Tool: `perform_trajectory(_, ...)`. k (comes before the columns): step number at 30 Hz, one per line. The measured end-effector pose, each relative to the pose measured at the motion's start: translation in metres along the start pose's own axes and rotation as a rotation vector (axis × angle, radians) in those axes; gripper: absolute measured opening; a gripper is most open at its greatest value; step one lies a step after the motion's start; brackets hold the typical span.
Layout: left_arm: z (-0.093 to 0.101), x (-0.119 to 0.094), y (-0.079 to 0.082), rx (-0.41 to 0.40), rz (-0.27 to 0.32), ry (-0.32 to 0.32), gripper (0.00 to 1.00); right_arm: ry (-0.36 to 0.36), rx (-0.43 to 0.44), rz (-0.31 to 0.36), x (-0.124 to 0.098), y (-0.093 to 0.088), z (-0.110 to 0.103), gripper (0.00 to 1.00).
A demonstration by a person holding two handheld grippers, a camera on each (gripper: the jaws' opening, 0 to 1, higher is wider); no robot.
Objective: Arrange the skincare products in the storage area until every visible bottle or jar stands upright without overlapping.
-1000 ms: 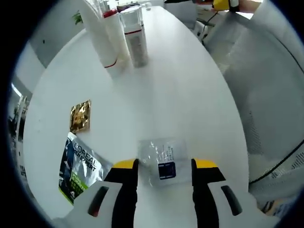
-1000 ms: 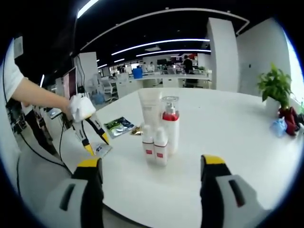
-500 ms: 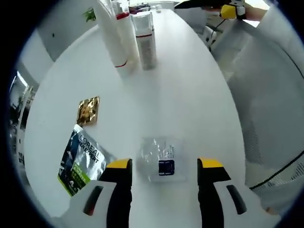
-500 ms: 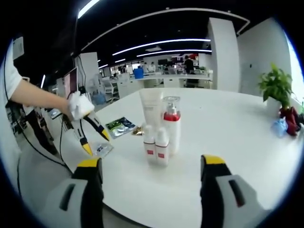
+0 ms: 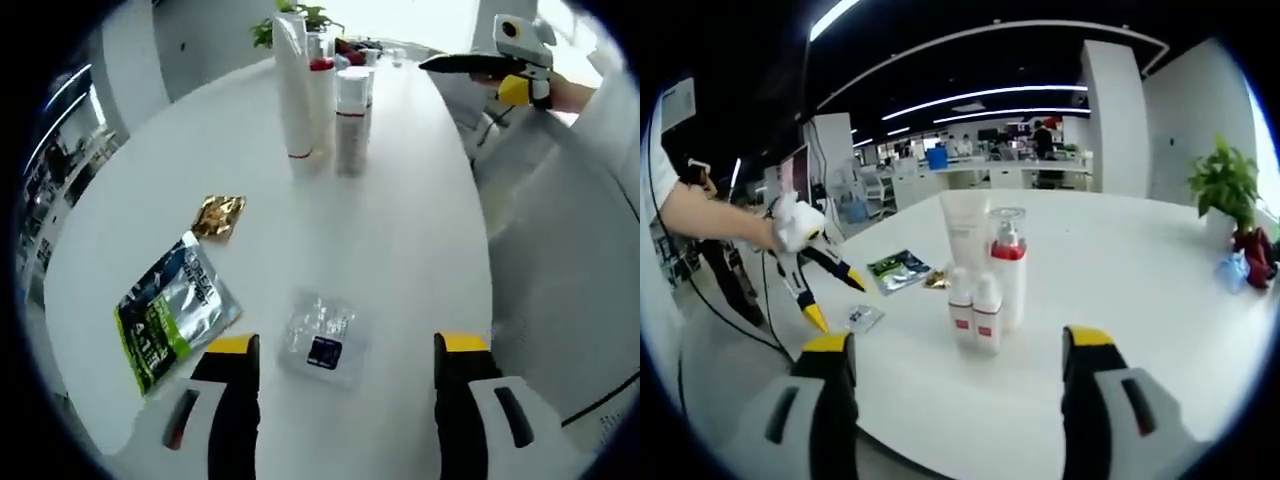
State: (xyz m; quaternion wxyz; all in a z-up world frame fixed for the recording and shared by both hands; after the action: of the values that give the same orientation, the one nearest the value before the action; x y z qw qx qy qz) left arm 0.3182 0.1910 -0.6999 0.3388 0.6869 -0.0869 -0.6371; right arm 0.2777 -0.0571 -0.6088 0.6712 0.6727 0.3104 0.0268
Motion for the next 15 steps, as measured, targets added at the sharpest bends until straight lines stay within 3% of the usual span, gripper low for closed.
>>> perform_trajectory(8,0.016,-0.017,-0.016,-0.084,0.034,0.055,0.78,0.015,-0.002,0.016,-0.001,0.001,-0.003,0.85)
perform_trajectory(15,0.029,-0.033,-0.014,-0.204,0.110,0.136,0.85,0.017,0.011,0.036,-0.002,0.003,-0.002,0.84)
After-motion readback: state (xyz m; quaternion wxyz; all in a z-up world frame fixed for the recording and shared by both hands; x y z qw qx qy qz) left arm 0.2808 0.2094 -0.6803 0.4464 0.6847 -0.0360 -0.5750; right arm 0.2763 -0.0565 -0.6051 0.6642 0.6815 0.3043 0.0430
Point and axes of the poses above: the point that each gripper's makers call its tool centre point, and the gripper's own axes: x roughly forward along the fingers, z roughly to its right, y roughly out of its top, the point moved 2 cm from there along -x, roughly backward along the fingers, and after that the axes turned 2 degrees about x, right-handed, at the moved point
